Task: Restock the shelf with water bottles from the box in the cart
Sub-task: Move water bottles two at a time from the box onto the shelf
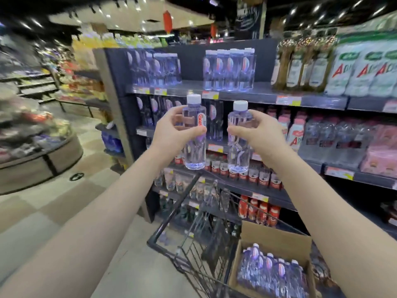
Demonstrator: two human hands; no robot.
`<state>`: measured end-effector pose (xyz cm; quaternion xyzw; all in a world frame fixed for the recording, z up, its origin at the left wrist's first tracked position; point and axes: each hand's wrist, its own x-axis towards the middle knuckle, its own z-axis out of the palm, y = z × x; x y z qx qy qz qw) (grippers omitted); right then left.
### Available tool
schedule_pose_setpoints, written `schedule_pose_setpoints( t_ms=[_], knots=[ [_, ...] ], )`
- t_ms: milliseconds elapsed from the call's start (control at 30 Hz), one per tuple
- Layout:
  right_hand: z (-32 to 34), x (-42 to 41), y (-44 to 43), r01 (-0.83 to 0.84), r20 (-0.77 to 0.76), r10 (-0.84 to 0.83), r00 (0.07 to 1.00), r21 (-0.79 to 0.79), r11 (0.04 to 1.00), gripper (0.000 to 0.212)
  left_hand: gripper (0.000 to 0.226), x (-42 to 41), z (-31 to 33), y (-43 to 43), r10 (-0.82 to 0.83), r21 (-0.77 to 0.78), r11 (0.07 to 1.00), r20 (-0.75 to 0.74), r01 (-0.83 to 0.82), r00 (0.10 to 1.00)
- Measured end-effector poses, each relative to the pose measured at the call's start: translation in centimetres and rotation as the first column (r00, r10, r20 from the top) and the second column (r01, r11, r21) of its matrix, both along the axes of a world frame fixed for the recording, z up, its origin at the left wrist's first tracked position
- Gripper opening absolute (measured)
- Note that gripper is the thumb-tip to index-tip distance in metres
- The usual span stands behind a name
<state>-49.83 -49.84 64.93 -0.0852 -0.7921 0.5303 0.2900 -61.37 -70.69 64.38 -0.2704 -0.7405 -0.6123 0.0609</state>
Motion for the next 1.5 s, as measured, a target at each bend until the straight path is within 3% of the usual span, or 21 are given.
schedule_pose_setpoints(
  t_ms=[67, 233, 433, 500, 600, 700, 800, 933, 1033, 1100, 1233, 1367, 1500],
  knots=[
    [1.3, -1.0, -1.9, -0.028, -0.029, 0.028, 0.999, 0.019, 0.999, 0.032, 0.074, -0.2, 1.3, -2.4, 0.025, -0.002, 1.0, -0.021, -0.025, 0.999],
    [4.3, -5.9, -6.6, -0.085, -0.065, 0.089, 0.994, 0.06, 0.995, 0.076, 0.086, -3.1, 3.5, -8.6, 0.083, 0.008, 0.997, -0.053, -0.083, 0.995],
    [6.5, -13.6, -13.7, -0.109, -0.084, 0.115, 0.99, 0.072, 0.991, 0.089, 0.084, -10.8, 4.9, -15.6, 0.104, 0.054, 0.993, -0.053, -0.101, 0.993],
    [6.5, -16.8, -16.1, -0.102, -0.079, 0.107, 0.991, 0.074, 0.992, 0.082, 0.087, -14.3, 5.2, -17.7, 0.082, 0.058, 0.995, -0.065, -0.078, 0.995],
    [6.8, -21.3, -19.8, -0.065, -0.078, 0.071, 0.994, 0.085, 0.994, 0.049, 0.086, -19.8, 5.8, -20.5, 0.026, 0.045, 0.999, -0.086, -0.022, 0.996],
    [7.3, -26.2, -22.7, -0.019, -0.088, 0.025, 0.996, 0.069, 0.997, 0.039, 0.084, -25.2, 6.3, -22.6, -0.029, 0.035, 0.999, -0.093, 0.032, 0.995],
    [8.1, -31.1, -25.0, 0.041, -0.107, -0.034, 0.994, 0.065, 0.997, 0.062, 0.081, -30.5, 6.9, -24.1, -0.097, 0.011, 0.995, -0.088, 0.099, 0.991],
    [8.6, -36.6, -25.9, 0.081, -0.094, -0.073, 0.993, 0.08, 0.993, 0.057, 0.079, -36.7, 7.5, -25.0, -0.173, 0.048, 0.983, -0.048, 0.175, 0.984],
    [8.3, -40.8, -25.2, 0.116, -0.077, -0.109, 0.991, 0.093, 0.989, 0.089, 0.088, -41.4, 7.5, -24.9, -0.195, 0.08, 0.977, -0.027, 0.196, 0.98],
    [8.0, -43.2, -24.4, 0.135, -0.067, -0.128, 0.989, 0.101, 0.986, 0.094, 0.094, -44.2, 7.4, -24.5, -0.204, 0.097, 0.974, -0.014, 0.204, 0.979],
    [7.6, -47.0, -22.3, 0.152, -0.082, -0.147, 0.986, 0.066, 0.986, 0.066, 0.086, -49.5, 7.5, -22.6, -0.247, 0.065, 0.967, -0.01, 0.247, 0.969],
    [8.0, -51.0, -19.7, 0.167, -0.101, -0.162, 0.982, 0.036, 0.985, 0.055, 0.074, -54.4, 7.7, -19.2, -0.312, 0.031, 0.949, -0.026, 0.312, 0.95],
    [8.3, -54.9, -16.7, 0.193, -0.122, -0.188, 0.975, 0.027, 0.981, 0.036, 0.083, -58.8, 7.6, -15.7, -0.378, 0.045, 0.924, -0.03, 0.379, 0.925]
  ],
)
